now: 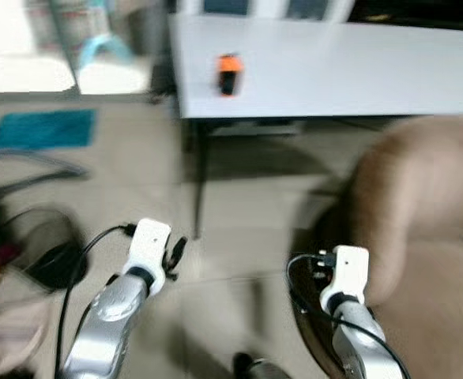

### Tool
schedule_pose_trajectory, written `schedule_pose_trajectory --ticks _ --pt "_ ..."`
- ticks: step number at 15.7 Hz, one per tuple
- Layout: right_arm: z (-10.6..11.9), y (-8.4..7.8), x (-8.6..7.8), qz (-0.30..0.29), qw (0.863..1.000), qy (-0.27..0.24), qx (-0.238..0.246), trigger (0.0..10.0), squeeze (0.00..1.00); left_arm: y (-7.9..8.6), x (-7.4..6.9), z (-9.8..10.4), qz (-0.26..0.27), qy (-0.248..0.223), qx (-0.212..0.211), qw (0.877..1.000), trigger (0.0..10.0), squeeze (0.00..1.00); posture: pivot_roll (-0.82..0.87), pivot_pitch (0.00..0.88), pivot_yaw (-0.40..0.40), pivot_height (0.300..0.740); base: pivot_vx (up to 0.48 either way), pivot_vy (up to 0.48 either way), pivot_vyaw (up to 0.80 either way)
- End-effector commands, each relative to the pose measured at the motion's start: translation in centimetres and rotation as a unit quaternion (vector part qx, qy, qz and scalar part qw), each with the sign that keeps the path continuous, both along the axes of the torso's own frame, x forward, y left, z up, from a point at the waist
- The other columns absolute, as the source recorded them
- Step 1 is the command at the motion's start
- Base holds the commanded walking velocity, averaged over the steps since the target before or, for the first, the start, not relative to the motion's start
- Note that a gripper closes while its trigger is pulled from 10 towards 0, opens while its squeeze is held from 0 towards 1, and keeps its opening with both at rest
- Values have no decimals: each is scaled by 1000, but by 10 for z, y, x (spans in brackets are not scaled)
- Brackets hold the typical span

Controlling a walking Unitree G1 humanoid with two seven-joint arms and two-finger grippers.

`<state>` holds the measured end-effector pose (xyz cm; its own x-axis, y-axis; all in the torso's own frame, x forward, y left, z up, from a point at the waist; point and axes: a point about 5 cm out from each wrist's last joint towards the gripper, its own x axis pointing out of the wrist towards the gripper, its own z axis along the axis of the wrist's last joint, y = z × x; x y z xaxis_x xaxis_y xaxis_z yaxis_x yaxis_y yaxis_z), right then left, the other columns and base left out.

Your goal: Move the pillow to the sofa from floor

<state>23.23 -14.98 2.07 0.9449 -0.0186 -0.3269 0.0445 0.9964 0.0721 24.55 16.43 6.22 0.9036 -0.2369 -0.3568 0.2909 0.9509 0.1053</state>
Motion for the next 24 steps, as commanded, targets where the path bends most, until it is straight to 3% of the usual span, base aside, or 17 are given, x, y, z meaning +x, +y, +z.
schedule_pose_trajectory --ticks 1,4,9,13,18,20,22,24 --pt "1 -9 -3 -8 1000 2 -4 10000 0 -8 1 3 -10 -4 -6 1000 10000 0 97 64 -59 740 0 0 -800" --pt "12 -16 -18 -29 1000 -11 2 10000 0 -7 14 5 -13 -12 -7 1000 10000 0 73 47 -49 740 0 0 -800" --pt "13 -18 -33 -44 999 7 0 10000 0 -13 16 12 -23 -36 -16 999 10000 0 58 49 -37 740 0 0 -800" --pt "15 -25 -49 -82 996 17 -10 10000 0 -11 25 19 -21 -67 -22 997 10000 0 25 45 -20 740 0 0 -800" --pt "16 -27 -57 -118 993 19 -7 10000 0 -20 33 24 -67 -74 -33 994 10000 0 20 42 40 740 0 0 -800" --pt "17 -19 -58 -103 994 20 -13 10000 0 -19 38 25 -56 -78 -41 995 10000 0 5 50 47 740 0 0 -800" --pt "19 -19 -59 -96 995 19 -22 10000 0 -22 36 22 -65 -79 -36 994 10000 0 -11 50 48 740 0 0 -800" --pt "19 -23 -63 -103 994 21 -26 10000 0 -26 36 23 -76 -82 -56 992 10000 0 -20 48 38 740 0 0 -800"
